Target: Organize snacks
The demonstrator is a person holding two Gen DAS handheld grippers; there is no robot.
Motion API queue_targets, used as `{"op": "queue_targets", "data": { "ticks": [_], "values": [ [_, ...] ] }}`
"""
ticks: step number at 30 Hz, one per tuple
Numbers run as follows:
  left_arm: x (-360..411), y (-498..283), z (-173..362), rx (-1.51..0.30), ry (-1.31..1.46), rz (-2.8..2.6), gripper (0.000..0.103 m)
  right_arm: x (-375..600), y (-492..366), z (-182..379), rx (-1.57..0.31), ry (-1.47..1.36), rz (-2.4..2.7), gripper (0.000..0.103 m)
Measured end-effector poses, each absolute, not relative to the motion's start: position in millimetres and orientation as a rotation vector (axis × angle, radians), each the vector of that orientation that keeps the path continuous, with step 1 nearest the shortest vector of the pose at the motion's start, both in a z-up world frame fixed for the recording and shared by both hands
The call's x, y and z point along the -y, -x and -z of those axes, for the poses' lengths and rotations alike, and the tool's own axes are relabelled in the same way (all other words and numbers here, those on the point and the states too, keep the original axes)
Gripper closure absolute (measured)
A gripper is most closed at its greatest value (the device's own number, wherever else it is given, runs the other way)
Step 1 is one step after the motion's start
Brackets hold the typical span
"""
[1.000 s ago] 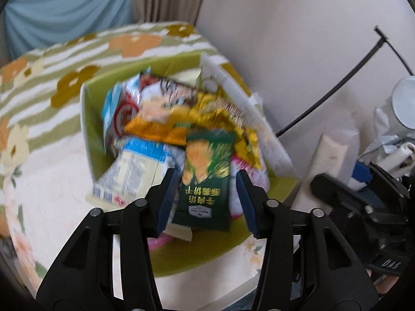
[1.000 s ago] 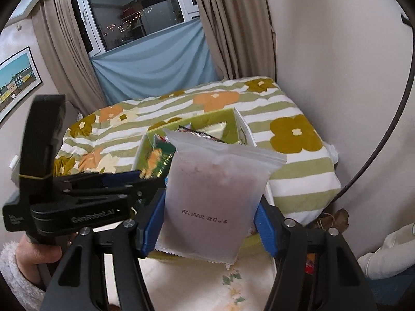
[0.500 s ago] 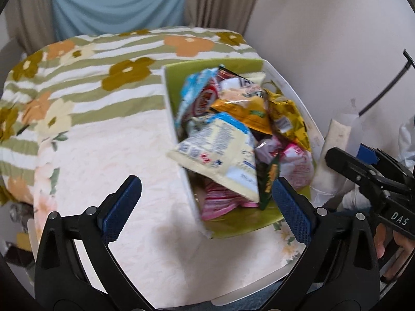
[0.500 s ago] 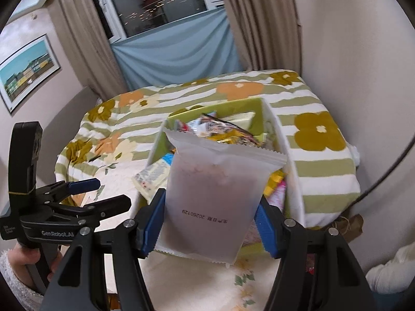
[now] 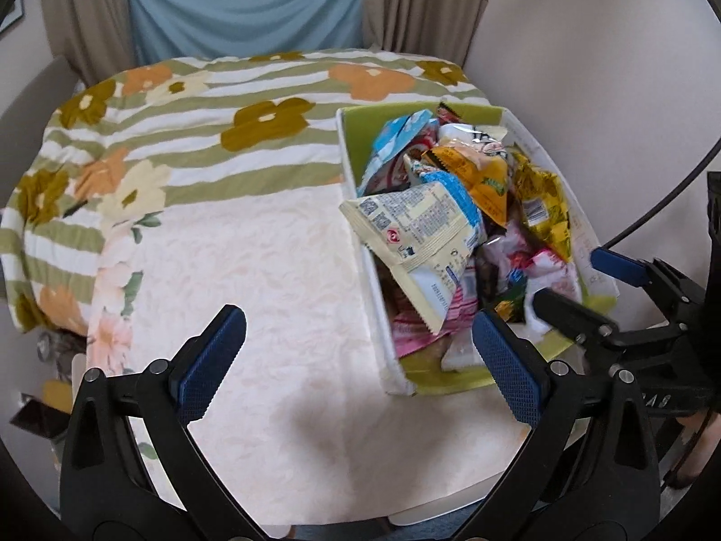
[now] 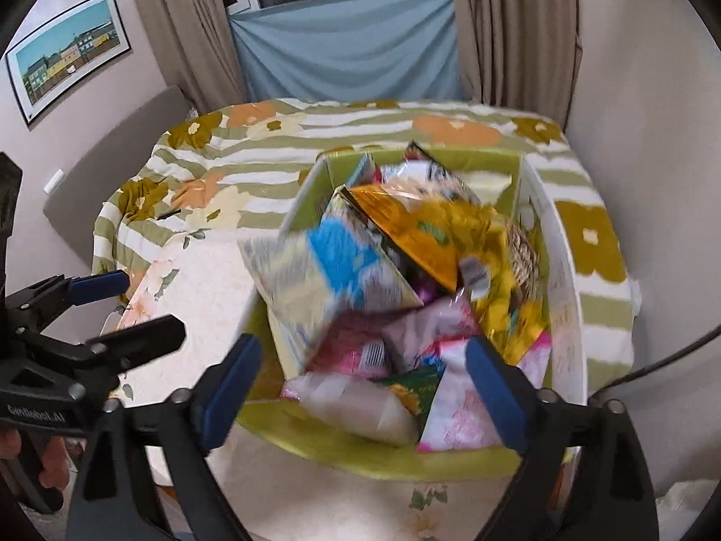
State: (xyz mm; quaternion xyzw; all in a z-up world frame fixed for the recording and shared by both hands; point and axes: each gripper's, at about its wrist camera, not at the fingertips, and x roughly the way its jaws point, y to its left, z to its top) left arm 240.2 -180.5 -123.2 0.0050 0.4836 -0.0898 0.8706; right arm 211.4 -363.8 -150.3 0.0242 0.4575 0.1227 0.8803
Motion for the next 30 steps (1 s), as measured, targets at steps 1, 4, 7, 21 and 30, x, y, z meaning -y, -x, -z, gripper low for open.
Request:
{"op": "queue_targets", "data": {
  "ticks": [1, 4, 7, 21, 30],
  "values": [
    [179.4, -238.9, 123.2, -1.011, -0.009, 0.186, 0.003, 365.8, -208.5, 152.0, -0.950, -0.061, -0.239, 0.006],
    [172.9, -233.0, 121.5, -1.010, 0.005, 0.187, 0.003, 370.4, -203.0, 154.0, -0.958, -0.082, -0.218, 0.006],
    [165.1, -224.3, 114.5, -0.993, -0.002, 0.191, 0.003, 370.6, -195.3, 148.0, -0.943, -0.092, -0.196, 0.006],
    [93.7, -142.2, 25.0, -0.738, 0.006, 0.120, 0.003, 316.1, -131.7, 59.2, -0.743, -0.075, -0.166, 0.006],
    [63.5, -73.9, -11.2, -0.576, -0.016, 0.037, 0.001, 275.8, -77.1, 22.9, -0.608, 0.008, -0.114, 0.001]
  ]
}}
